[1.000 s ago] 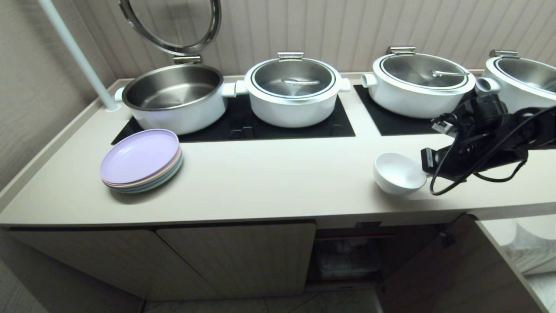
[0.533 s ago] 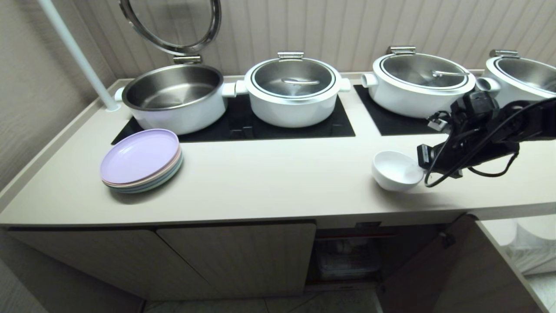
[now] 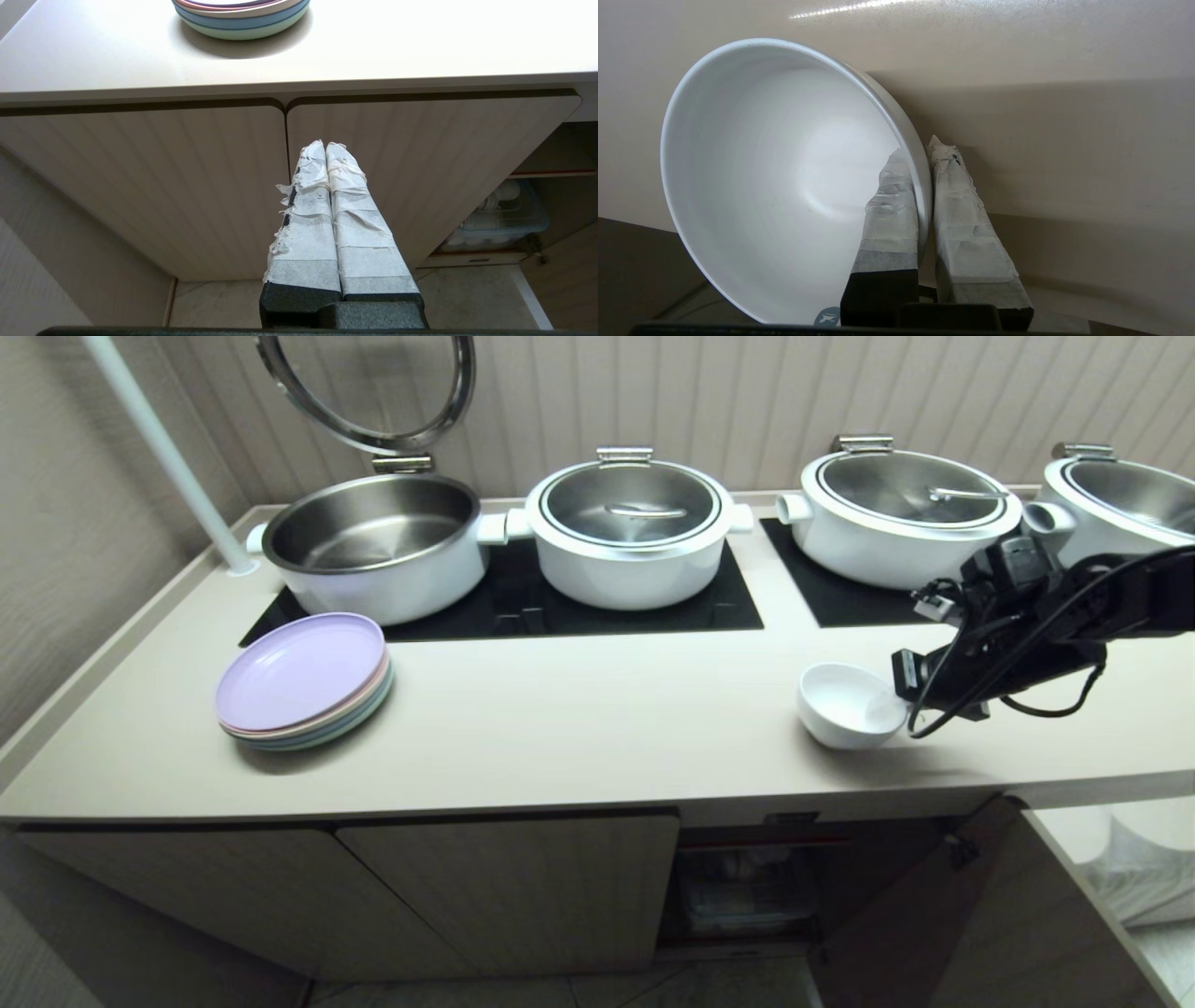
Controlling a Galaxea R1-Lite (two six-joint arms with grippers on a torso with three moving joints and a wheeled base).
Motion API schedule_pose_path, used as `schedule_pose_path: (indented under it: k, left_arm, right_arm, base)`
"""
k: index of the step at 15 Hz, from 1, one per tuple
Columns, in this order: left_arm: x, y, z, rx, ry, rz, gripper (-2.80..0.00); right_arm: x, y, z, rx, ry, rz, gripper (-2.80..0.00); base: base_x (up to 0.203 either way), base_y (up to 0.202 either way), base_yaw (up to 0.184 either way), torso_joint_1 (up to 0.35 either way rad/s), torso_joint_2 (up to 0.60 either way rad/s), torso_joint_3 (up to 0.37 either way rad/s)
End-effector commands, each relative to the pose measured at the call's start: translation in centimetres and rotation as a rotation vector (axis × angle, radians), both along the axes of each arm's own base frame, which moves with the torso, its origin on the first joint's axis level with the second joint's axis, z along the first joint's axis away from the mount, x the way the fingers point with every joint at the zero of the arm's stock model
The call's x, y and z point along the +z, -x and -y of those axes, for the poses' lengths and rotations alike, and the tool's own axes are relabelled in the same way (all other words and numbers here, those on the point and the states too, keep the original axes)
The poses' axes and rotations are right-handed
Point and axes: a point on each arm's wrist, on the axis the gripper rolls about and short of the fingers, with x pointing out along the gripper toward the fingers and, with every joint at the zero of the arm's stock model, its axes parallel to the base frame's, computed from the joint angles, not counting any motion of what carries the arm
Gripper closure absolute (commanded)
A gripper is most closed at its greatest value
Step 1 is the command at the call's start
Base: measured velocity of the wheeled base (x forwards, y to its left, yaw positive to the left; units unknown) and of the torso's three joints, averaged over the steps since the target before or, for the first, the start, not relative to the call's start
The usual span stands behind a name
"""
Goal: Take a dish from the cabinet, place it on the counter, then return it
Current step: Place it on the table
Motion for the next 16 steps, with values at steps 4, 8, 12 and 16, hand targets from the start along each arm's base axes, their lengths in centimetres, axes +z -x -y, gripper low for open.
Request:
schedule_pose_path:
  k: [4,8,12,16]
  left_arm:
    - [0.0,0.0,0.0,0.0,0.001,0.001,0.0]
    - [0.0,0.0,0.0,0.0,0.001,0.001,0.0]
    - [0.0,0.0,0.0,0.0,0.001,0.001,0.0]
    - [0.0,0.0,0.0,0.0,0.001,0.001,0.0]
  right_arm:
    - [-0.15,-0.05,-0.01,0.0,-0.001,-0.006,0.0]
    - [-0.19,-0.03,0.03,0.001,0.0,-0.008,0.0]
    - [-0.26,-0.02,0.0,-0.014,0.024,-0.011,0.0]
    - [-0.16,0.0,0.0,-0.014,0.024,-0.008,0.0]
  base:
    - [0.0,0.0,0.0,0.0,0.0,0.0]
    - [0.0,0.0,0.0,0.0,0.0,0.0]
    - [0.0,0.0,0.0,0.0,0.0,0.0]
    - [0.0,0.0,0.0,0.0,0.0,0.0]
